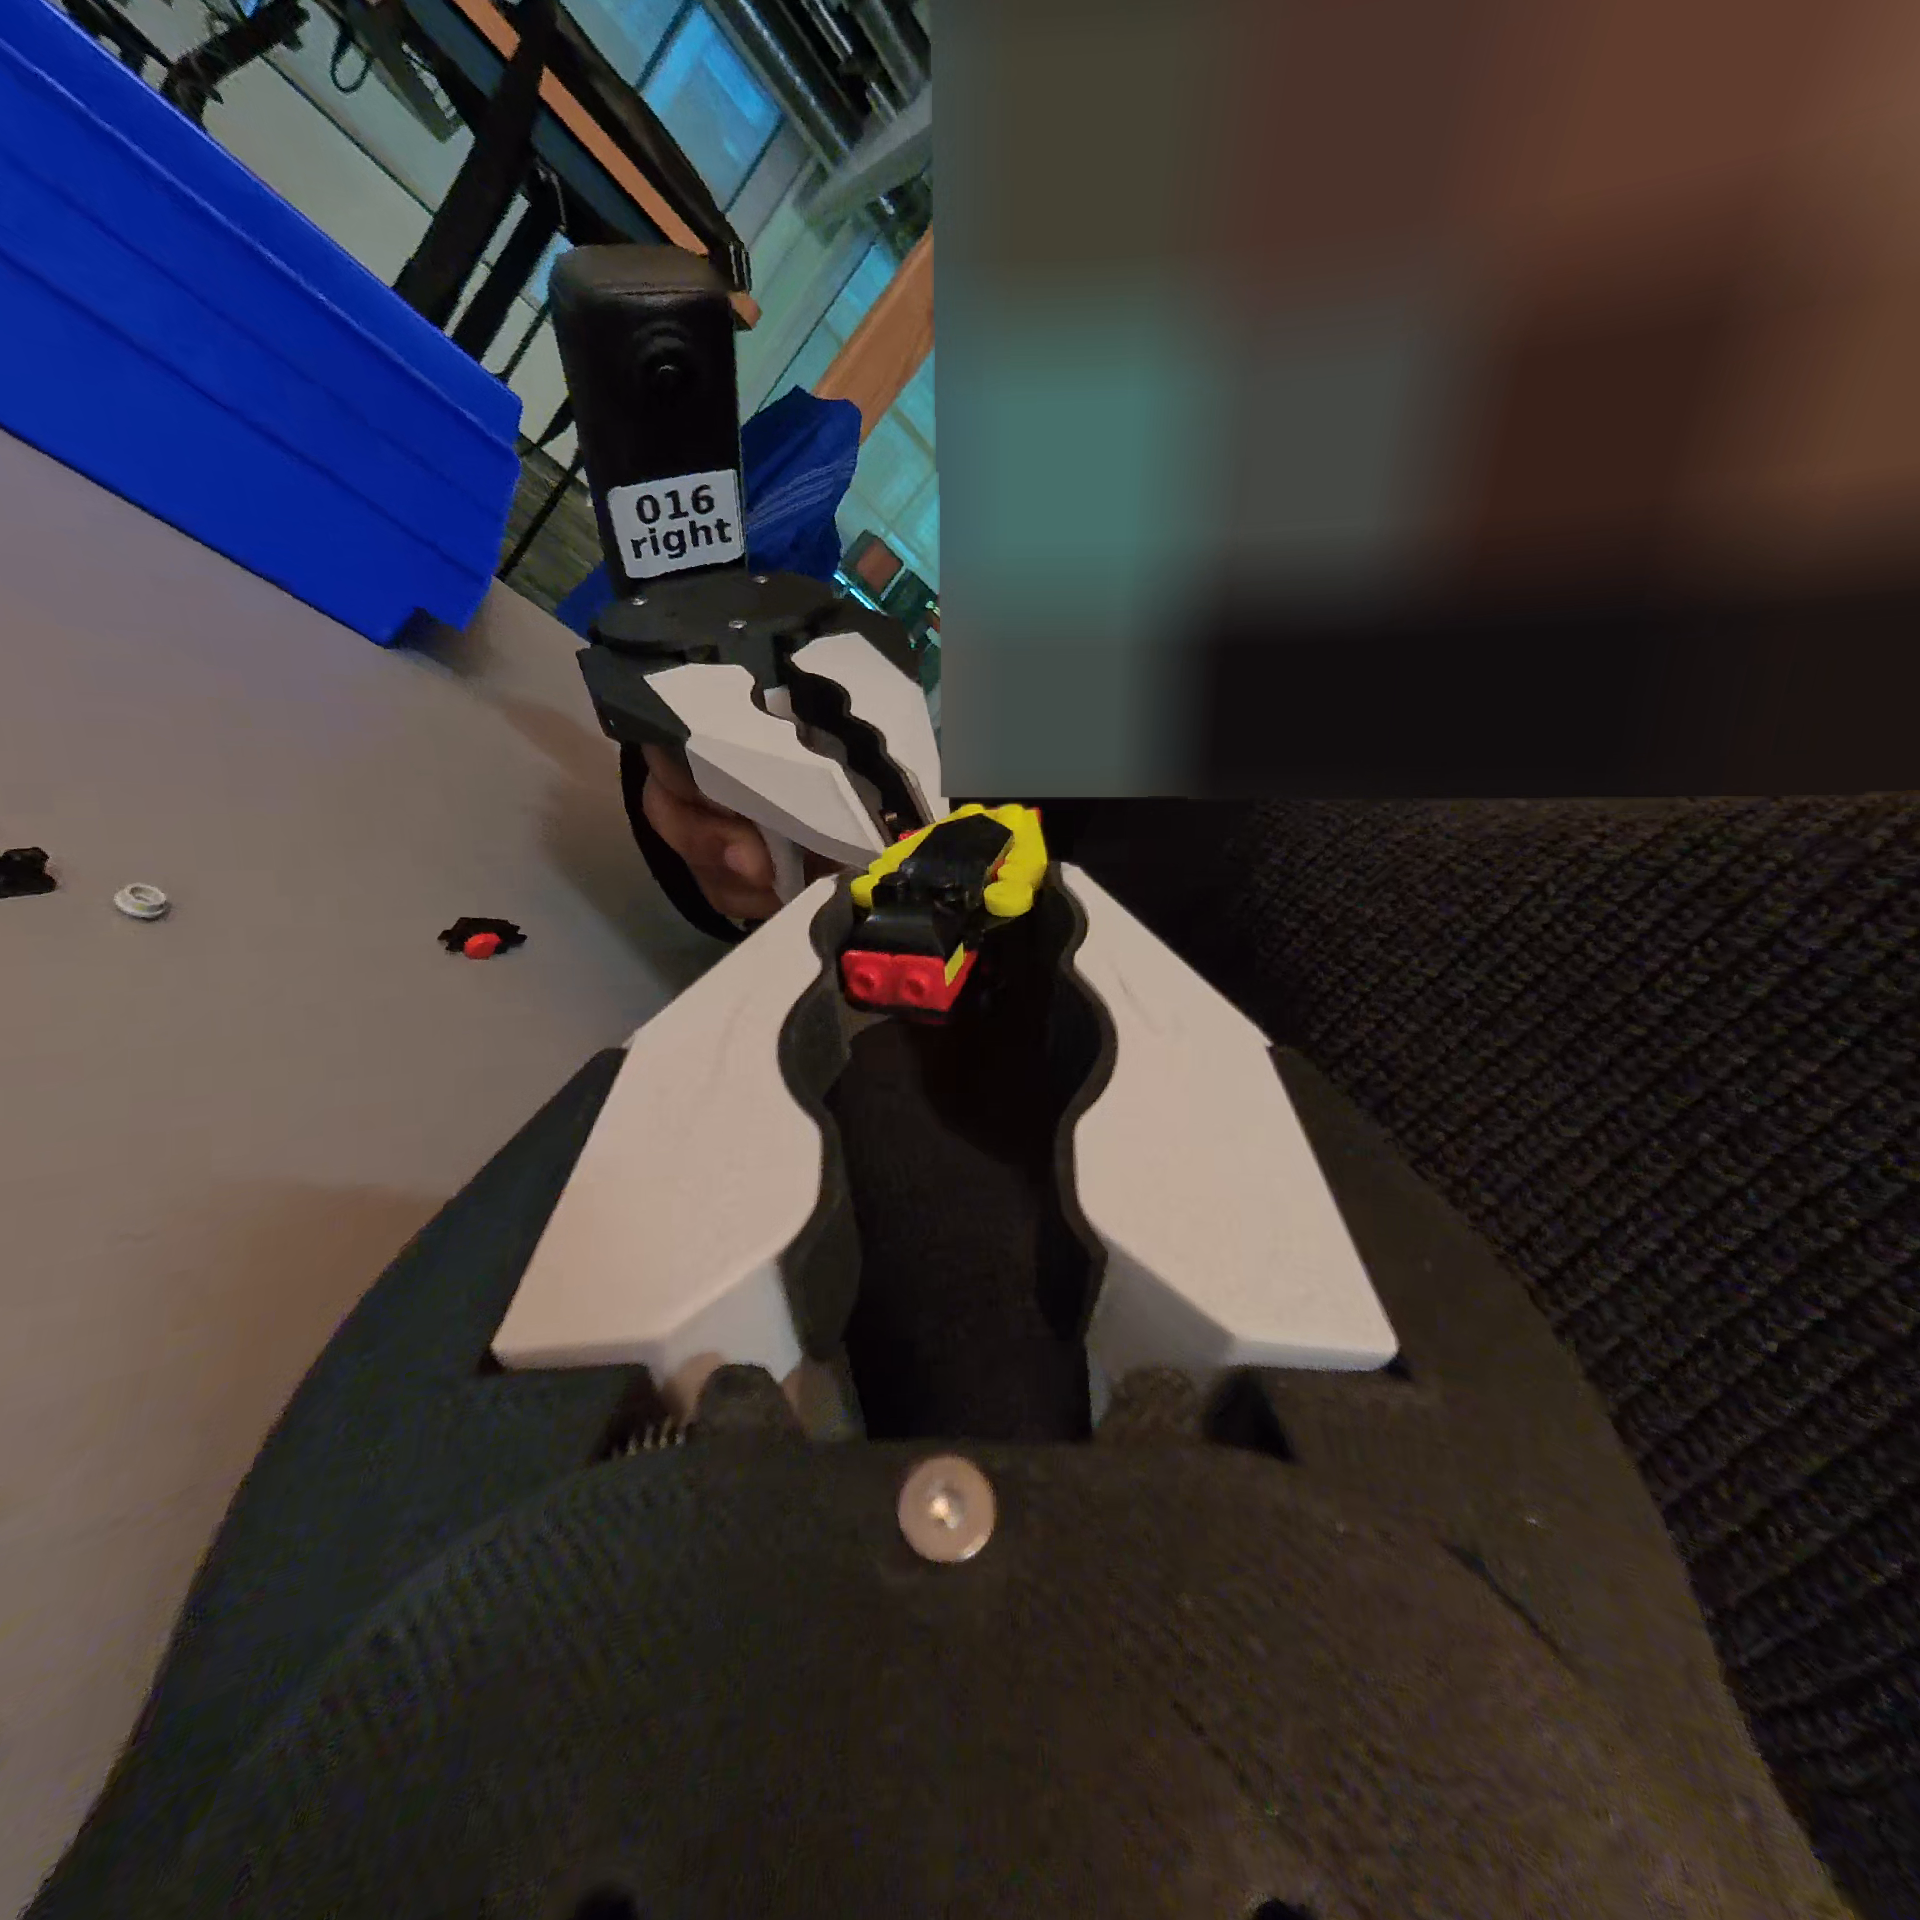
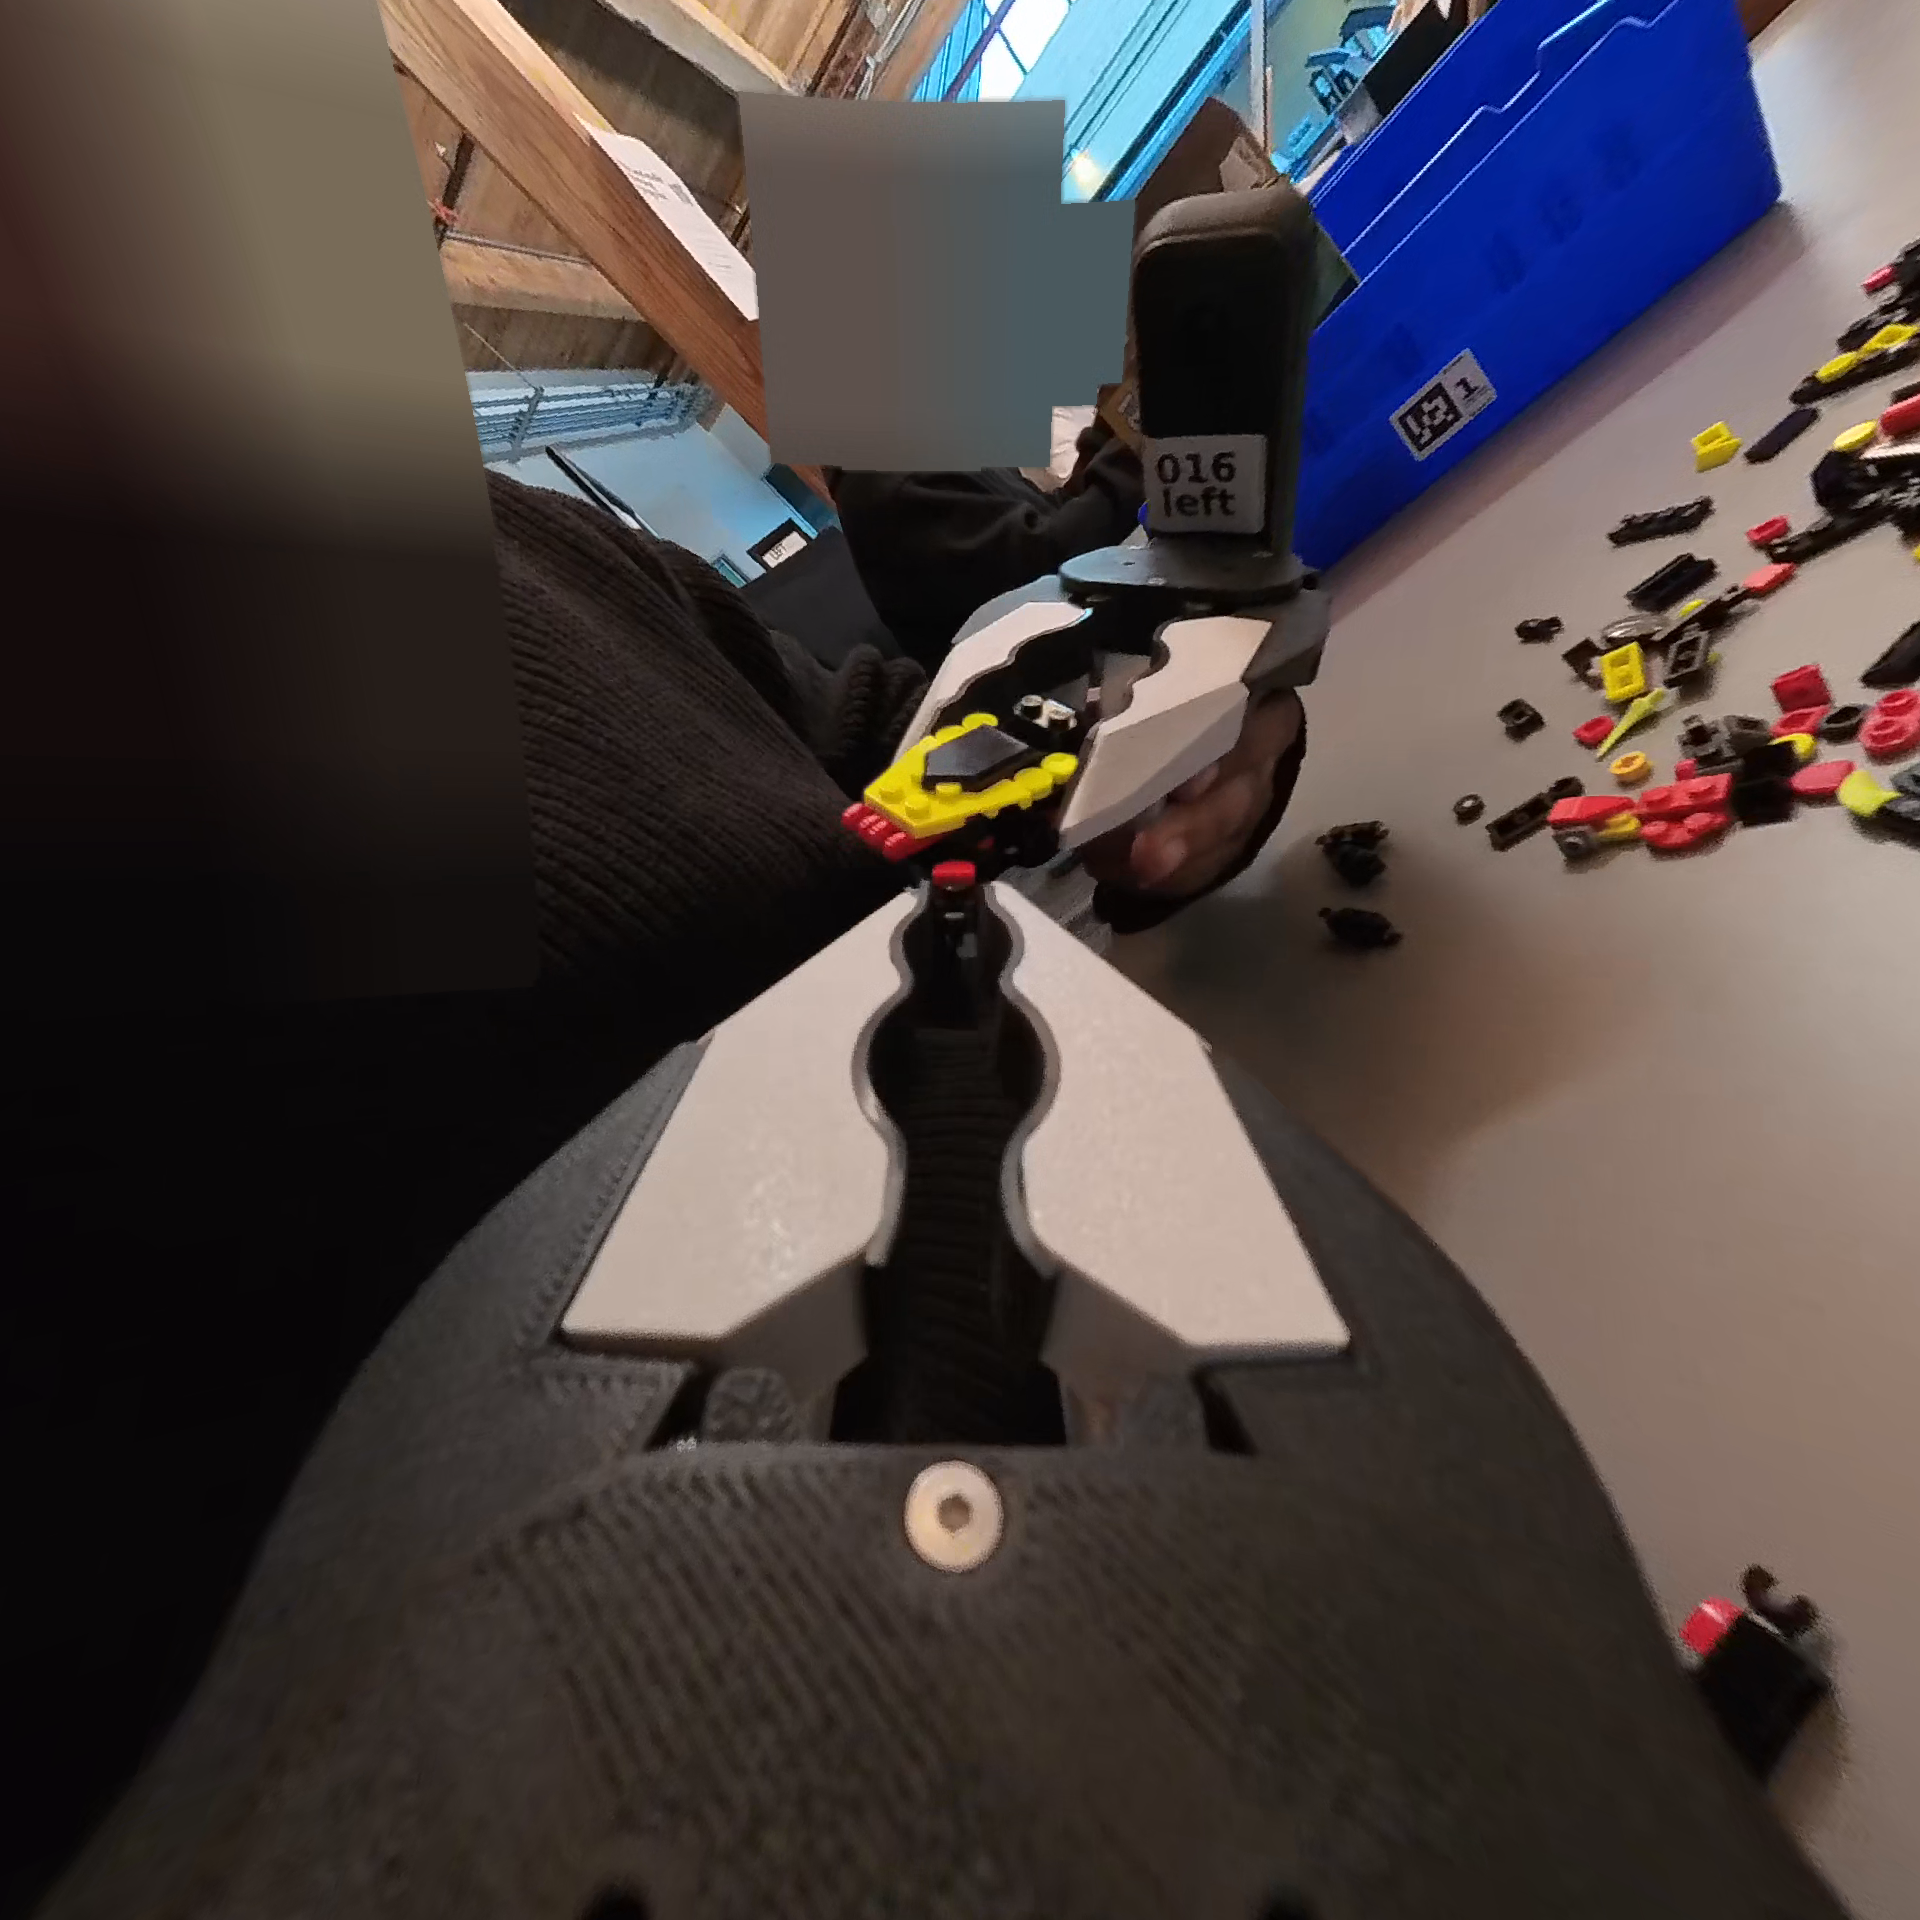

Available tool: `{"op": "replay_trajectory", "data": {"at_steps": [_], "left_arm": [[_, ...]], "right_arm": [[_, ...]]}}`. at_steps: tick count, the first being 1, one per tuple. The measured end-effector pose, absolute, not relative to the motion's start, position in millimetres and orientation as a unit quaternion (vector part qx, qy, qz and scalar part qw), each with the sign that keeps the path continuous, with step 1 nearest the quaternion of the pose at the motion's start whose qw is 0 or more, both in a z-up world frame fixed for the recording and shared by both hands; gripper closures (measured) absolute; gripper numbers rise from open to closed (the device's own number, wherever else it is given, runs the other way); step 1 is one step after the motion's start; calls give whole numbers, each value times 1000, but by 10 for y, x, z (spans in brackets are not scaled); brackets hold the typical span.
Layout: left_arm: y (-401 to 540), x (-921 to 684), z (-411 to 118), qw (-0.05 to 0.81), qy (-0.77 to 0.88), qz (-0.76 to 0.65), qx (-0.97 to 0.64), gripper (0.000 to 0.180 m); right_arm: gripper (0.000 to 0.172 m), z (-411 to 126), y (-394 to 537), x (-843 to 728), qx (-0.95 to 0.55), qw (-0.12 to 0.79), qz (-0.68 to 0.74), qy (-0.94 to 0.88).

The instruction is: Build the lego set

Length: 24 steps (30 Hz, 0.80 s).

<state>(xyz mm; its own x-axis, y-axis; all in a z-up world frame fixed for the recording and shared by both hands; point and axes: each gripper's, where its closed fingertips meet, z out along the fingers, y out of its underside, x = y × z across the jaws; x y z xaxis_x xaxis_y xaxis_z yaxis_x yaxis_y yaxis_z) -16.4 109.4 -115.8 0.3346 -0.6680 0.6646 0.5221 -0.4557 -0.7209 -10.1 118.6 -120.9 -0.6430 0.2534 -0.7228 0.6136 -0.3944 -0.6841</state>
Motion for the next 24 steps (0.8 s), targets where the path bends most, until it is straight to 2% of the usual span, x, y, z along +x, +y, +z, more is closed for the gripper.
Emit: {"op": "replay_trajectory", "data": {"at_steps": [10,19,24], "left_arm": [[1153,-201,-1176,528,40,-563,-634,145],[1282,-277,-1339,524,12,-508,-684,147],[1361,-395,-1548,510,-11,-470,-721,147]], "right_arm": [[167,-1195,1268,-159,422,122,-741,508],[166,-1397,1448,-290,496,163,-732,438],[166,-1552,1677,-350,543,123,-708,433]]}}
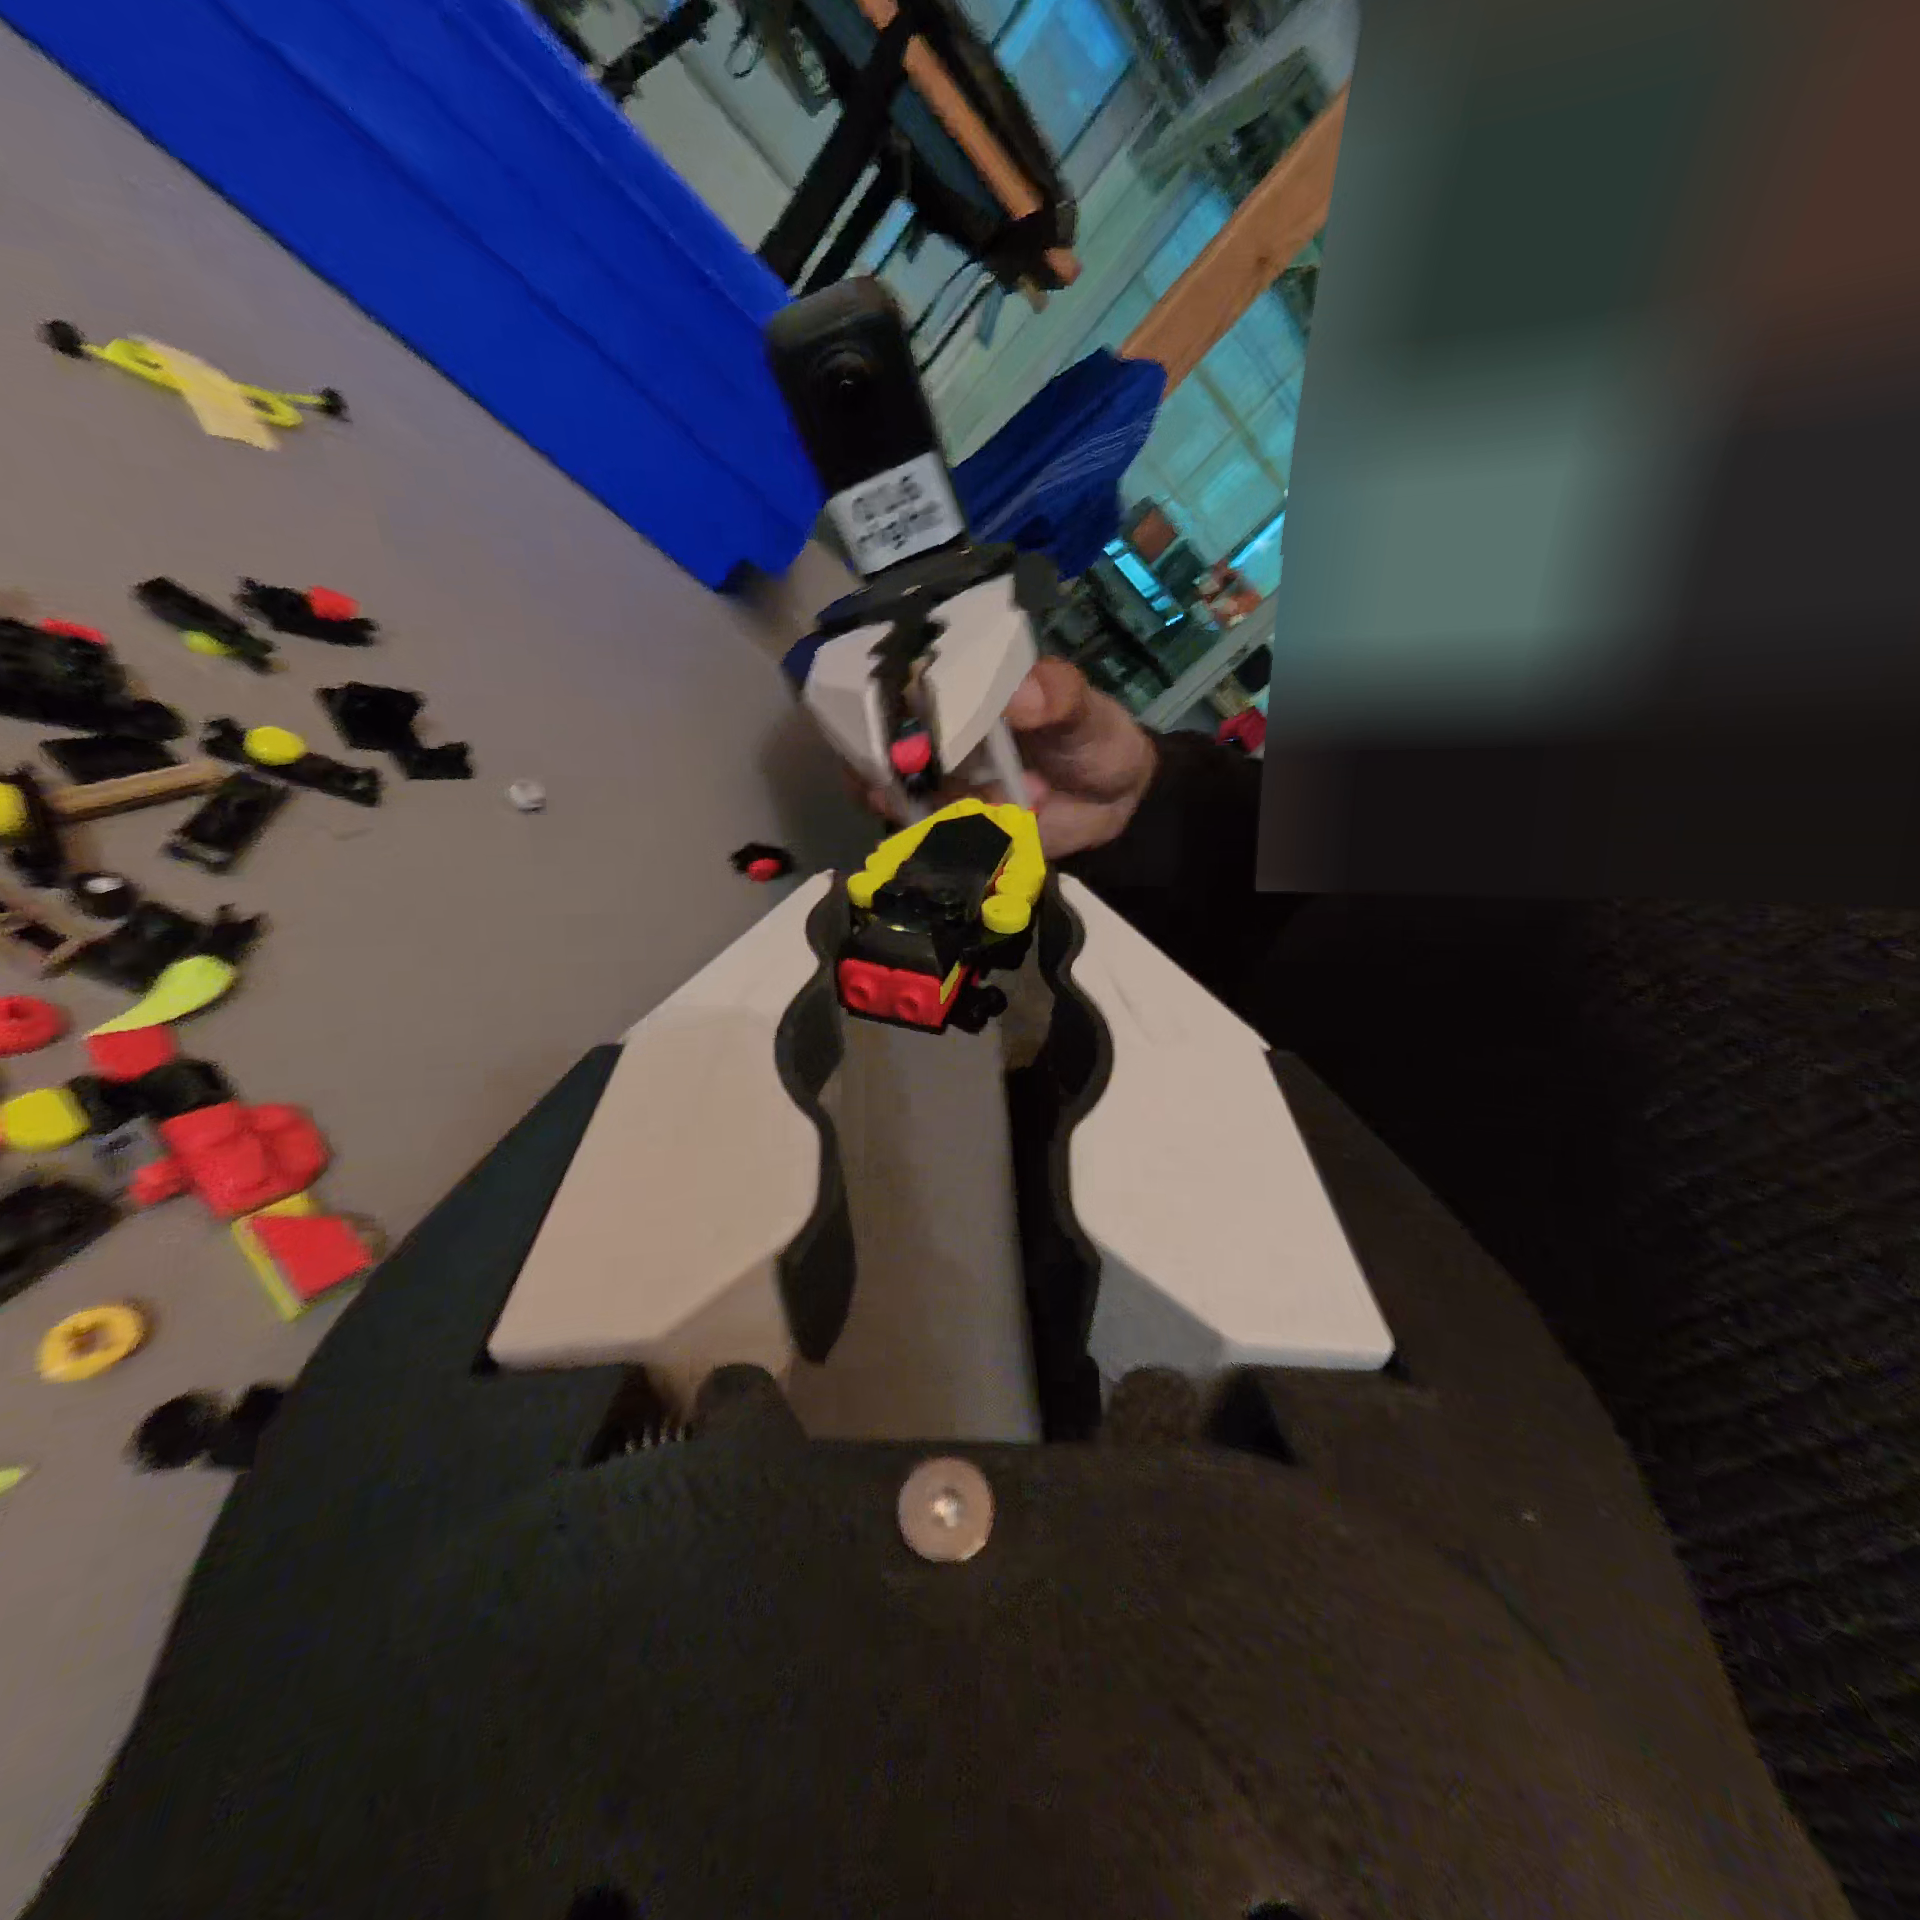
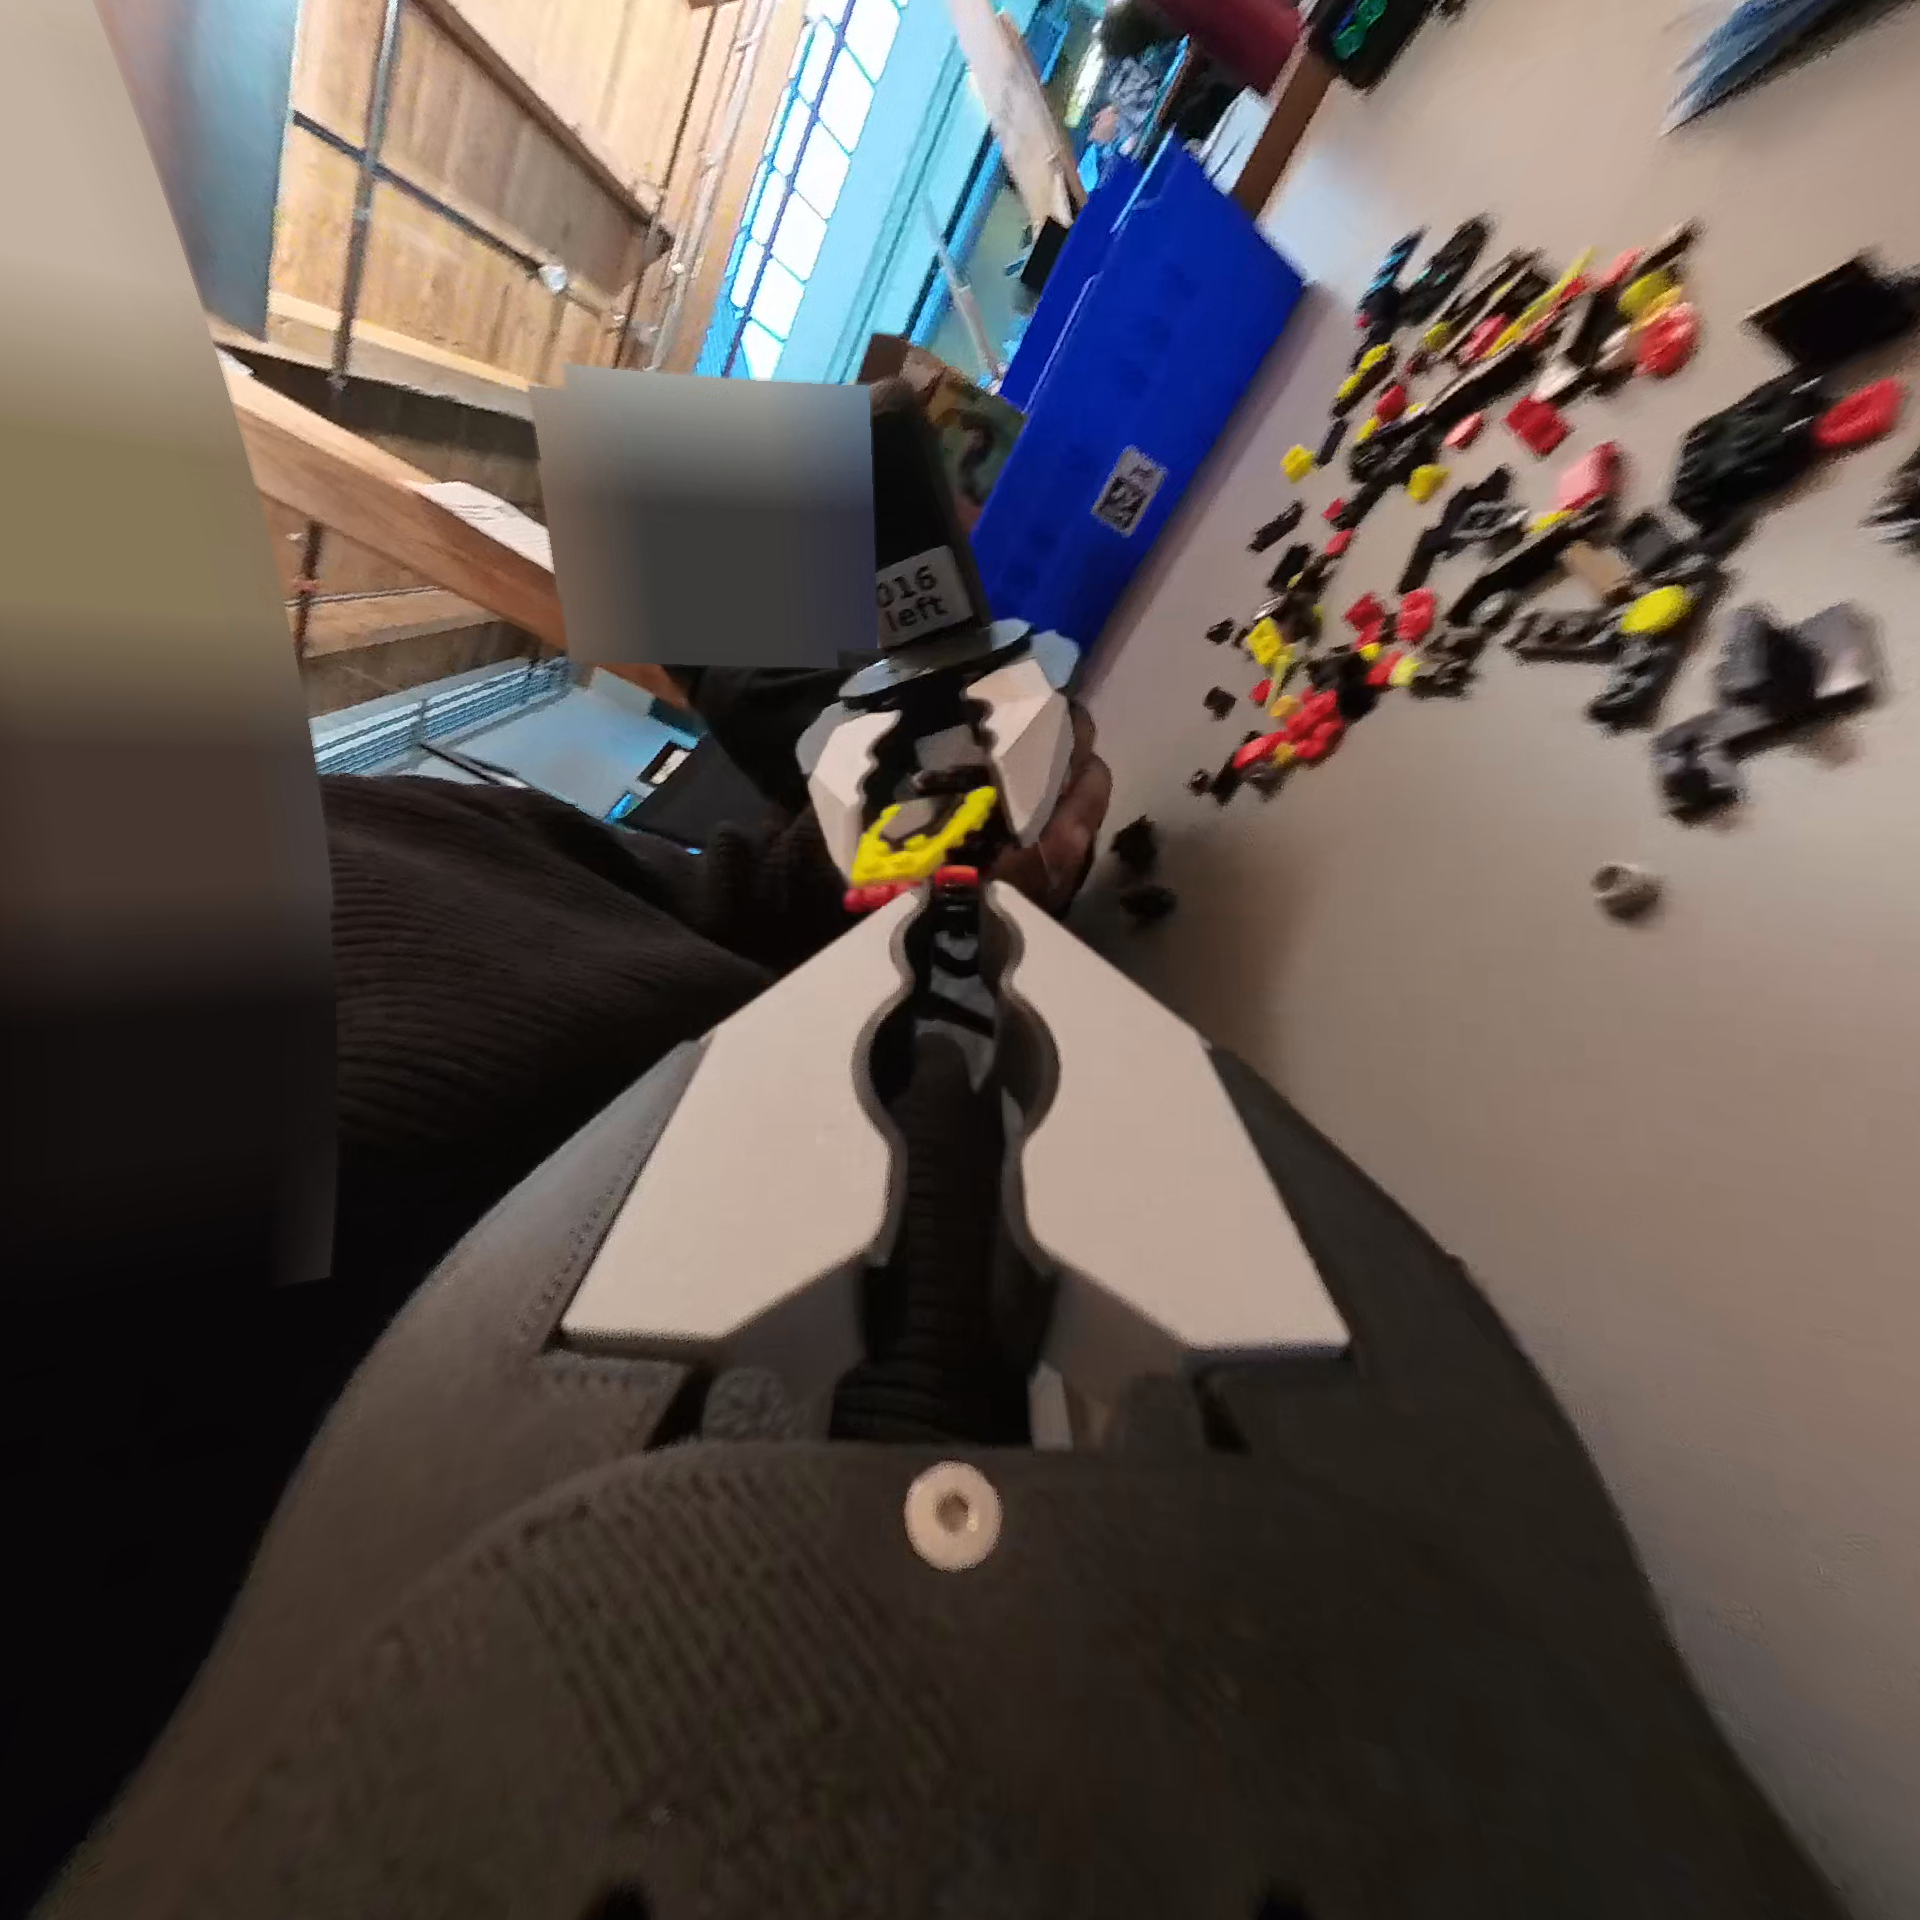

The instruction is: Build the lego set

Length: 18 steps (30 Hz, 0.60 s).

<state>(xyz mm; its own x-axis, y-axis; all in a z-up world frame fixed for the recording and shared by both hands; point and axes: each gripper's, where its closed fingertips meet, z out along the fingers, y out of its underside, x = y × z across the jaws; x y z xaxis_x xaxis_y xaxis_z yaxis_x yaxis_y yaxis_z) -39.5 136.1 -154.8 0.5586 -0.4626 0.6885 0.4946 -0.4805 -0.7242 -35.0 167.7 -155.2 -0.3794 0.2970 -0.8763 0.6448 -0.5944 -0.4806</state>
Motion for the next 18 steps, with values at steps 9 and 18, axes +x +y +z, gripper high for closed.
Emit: {"op": "replay_trajectory", "data": {"at_steps": [9,18], "left_arm": [[1357,-233,-2212,408,111,-234,-876,146],[1284,-151,-2370,362,146,-207,-897,137]], "right_arm": [[166,-1622,1780,-309,550,50,-663,506],[166,-1536,1742,-270,539,50,-671,507]]}}
